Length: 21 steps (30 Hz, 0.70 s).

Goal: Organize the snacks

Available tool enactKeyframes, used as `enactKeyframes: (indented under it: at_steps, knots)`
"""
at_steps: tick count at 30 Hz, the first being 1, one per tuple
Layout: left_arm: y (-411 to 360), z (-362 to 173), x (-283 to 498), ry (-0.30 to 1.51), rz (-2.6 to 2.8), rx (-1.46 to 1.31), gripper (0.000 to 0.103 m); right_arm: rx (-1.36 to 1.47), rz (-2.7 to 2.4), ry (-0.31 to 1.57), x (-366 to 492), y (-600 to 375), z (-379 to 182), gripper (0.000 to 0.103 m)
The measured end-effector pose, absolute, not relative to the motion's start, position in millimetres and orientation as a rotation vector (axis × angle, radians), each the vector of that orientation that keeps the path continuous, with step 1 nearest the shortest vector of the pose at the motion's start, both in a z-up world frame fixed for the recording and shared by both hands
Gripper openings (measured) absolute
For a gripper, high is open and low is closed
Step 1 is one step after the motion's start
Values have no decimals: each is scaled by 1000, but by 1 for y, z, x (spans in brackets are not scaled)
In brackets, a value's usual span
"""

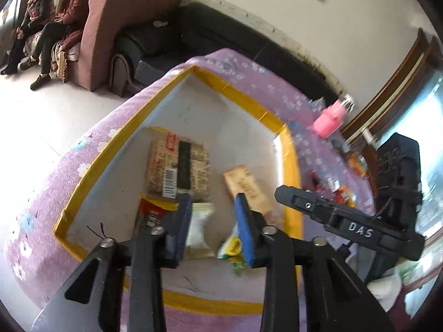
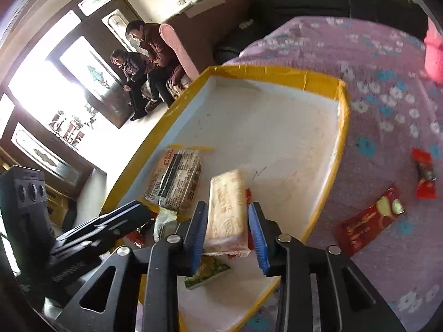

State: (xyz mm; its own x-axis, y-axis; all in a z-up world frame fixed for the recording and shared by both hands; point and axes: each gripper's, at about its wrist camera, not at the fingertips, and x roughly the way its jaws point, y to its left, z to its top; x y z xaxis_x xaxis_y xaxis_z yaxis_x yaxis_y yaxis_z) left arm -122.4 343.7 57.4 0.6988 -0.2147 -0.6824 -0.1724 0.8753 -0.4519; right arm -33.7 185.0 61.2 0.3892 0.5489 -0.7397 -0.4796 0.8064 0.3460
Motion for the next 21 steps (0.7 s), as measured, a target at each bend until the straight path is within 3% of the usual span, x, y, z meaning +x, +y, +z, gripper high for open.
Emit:
enactKeyframes:
  at_steps: [7, 12, 16, 18, 21]
  knots:
    - [297, 92, -145, 697, -87, -423, 66, 36, 582, 833, -57, 140, 94, 40]
    - [258, 108, -159, 644, -232, -406, 68, -64, 482, 632, -92, 94, 129, 46]
    - [233, 130, -166, 609, -371, -424, 68, -81, 422, 413, -130, 39, 169, 67]
    - [221, 146, -166, 616, -447, -437, 68, 9, 409, 378, -138, 1, 193, 77]
    - [202, 179, -166, 605, -446, -364, 68, 168, 380, 407, -136, -61, 233, 78]
